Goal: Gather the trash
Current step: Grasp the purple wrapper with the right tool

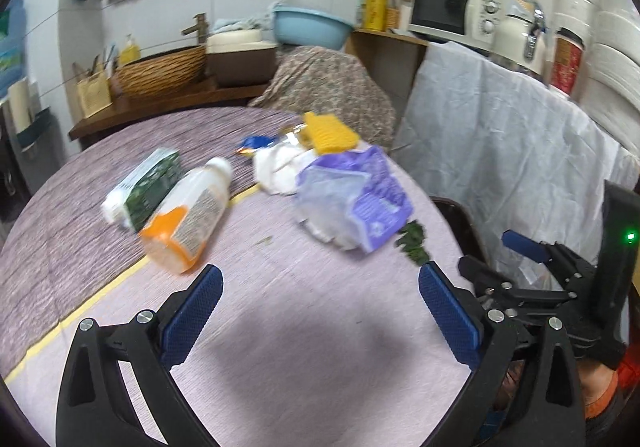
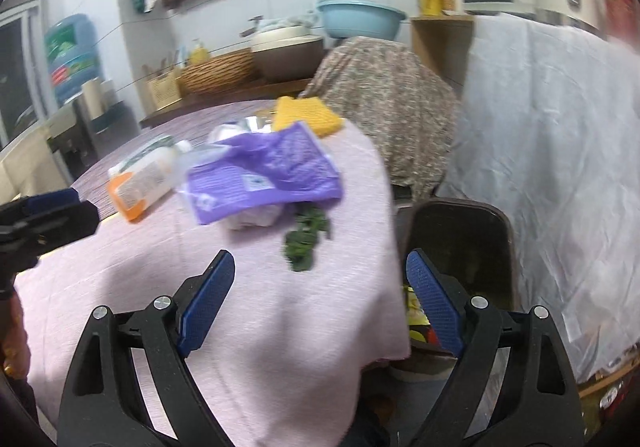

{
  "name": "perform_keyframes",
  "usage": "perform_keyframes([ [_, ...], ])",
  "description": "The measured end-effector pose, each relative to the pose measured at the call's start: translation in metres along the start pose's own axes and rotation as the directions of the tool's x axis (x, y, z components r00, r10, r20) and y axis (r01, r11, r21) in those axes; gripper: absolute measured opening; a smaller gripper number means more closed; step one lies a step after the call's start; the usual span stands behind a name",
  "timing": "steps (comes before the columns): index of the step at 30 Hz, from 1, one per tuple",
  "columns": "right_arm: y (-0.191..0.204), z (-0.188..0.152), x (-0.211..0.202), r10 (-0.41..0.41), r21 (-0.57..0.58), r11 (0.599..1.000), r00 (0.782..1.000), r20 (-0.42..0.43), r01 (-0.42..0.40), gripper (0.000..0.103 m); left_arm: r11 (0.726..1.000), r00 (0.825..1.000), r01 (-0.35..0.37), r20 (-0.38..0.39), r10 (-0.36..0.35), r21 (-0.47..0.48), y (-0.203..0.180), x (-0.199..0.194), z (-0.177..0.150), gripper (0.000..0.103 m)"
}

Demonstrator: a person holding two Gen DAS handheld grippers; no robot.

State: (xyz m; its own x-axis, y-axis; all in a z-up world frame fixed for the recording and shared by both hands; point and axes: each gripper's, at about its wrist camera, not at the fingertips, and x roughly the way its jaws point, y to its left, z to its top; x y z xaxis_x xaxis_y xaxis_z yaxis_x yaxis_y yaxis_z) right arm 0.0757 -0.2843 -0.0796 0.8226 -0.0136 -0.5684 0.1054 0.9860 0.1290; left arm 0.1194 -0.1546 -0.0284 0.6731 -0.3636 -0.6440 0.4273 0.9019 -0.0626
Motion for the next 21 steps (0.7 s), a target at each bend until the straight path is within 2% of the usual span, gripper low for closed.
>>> perform_keyframes([
  [4,0.014,0.004,0.009,0.049,-0.036,0.998,0.999,-0.022,-0.050,0.087,0.997,0.999,-0.042,-0.023,0.041,-0.069,0.030,0.002,-0.013,0.096],
  [9,0.023,0.006,0.023,0.064,-0.061,0.996,0.996,-0.056,-0.068,0.087,0.990,0.996,-0.072,-0.051,0.067,-0.124,0.057,0.005,-0.024,0.087],
  [14,0.017,0.013,0.038,0.074,-0.034,0.996,0.994,-0.078,-0.077,0.087,0.987,0.996,-0.049,-0.075,0.038,-0.155,0.066,0.010,-0.027,0.079],
  [17,0.014,0.019,0.043,0.079,-0.021,0.996,0.994,-0.069,-0.081,0.087,0.988,0.997,-0.035,-0.074,0.024,-0.148,0.063,0.009,-0.026,0.078],
  [20,0.024,0.023,0.038,0.117,-0.079,0.990,0.992,-0.048,-0.121,0.087,0.987,0.997,-0.035,-0.072,0.024,-0.154,0.063,0.009,-0.026,0.078],
  [21,0.035,0.024,0.035,0.118,-0.134,0.983,0.992,-0.037,-0.122,0.087,0.987,0.997,-0.035,-0.074,0.024,-0.156,0.064,0.010,-0.026,0.078],
])
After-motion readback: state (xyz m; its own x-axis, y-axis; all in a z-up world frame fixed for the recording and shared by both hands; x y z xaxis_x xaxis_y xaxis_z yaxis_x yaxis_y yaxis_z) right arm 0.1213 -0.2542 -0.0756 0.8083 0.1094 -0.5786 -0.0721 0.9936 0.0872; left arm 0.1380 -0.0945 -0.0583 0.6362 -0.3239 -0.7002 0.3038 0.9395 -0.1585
